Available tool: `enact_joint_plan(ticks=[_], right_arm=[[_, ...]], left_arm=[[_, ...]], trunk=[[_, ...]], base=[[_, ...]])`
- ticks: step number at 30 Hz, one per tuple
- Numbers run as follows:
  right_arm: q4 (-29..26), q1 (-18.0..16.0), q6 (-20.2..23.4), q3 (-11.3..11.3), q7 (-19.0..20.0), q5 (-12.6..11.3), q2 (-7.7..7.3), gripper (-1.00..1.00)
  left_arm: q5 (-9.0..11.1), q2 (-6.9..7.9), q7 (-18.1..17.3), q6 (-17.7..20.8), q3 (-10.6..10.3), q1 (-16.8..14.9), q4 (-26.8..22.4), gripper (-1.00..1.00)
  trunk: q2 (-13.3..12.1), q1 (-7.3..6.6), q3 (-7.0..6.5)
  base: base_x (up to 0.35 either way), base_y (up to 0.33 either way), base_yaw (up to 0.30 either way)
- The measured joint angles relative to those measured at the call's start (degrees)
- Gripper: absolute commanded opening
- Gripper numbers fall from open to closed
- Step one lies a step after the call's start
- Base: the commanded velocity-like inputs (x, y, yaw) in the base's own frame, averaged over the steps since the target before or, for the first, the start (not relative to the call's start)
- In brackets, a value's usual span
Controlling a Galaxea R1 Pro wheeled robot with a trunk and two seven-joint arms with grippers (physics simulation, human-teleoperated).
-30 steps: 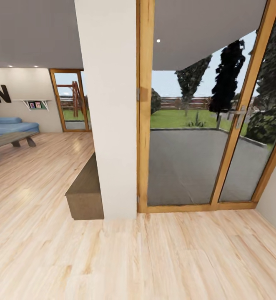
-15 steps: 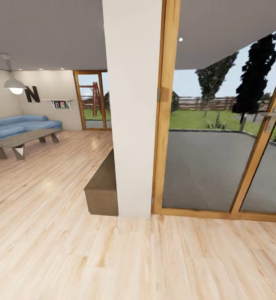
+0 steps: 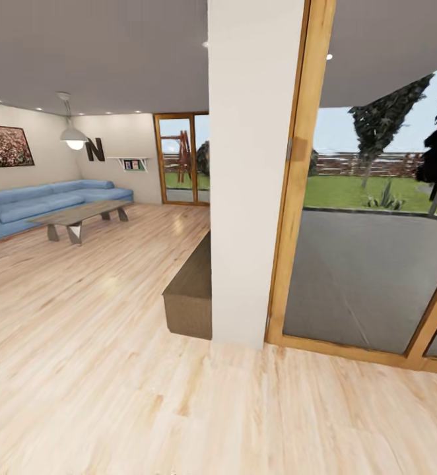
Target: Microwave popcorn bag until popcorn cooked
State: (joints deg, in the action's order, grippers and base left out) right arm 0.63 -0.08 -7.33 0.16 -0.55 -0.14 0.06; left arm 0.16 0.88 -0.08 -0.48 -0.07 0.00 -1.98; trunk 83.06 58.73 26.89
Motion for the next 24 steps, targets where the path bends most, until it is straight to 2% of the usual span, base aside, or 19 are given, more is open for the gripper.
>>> enact_joint_plan(ticks=[24], right_arm=[[-0.1, 0.0, -0.1, 0.0, -0.1, 0.1, -0.09, 1.00]], left_arm=[[0.0, 0.00, 0.0, 0.0, 0.0, 0.0, 0.0, 1.00]], trunk=[[0.0, 0.00, 0.00]], base=[[0.000, 0.000, 0.300]])
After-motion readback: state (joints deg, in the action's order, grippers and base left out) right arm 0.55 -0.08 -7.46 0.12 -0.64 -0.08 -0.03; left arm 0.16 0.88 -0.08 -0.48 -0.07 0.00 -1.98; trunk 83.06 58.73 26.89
